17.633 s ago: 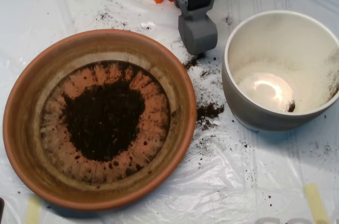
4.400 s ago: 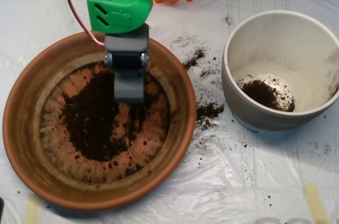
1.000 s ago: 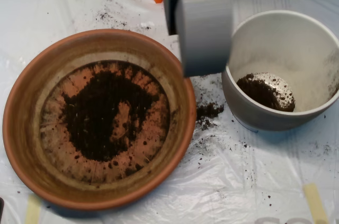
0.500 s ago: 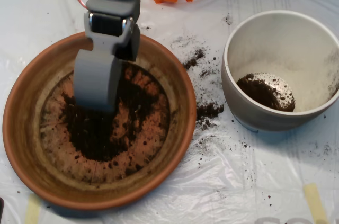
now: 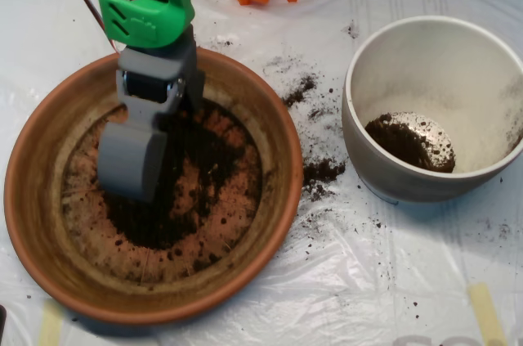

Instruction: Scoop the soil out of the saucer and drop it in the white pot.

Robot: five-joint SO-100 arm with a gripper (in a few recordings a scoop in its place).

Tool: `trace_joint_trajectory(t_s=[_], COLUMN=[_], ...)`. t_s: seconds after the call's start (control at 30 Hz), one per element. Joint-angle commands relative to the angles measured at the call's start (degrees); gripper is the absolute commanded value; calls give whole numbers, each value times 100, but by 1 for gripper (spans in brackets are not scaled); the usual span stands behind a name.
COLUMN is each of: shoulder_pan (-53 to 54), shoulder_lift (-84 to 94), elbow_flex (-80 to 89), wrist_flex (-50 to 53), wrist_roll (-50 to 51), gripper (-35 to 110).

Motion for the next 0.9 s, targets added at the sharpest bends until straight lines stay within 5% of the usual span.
trace_joint_trajectory(t_s=[0.0,0.87], shoulder_pan=[105,281], shoulder_lift=[70,-2171], elbow_flex=[-114,-2312], wrist_flex=[-9,1011], wrist_roll=[-167,-369], gripper=[54,54])
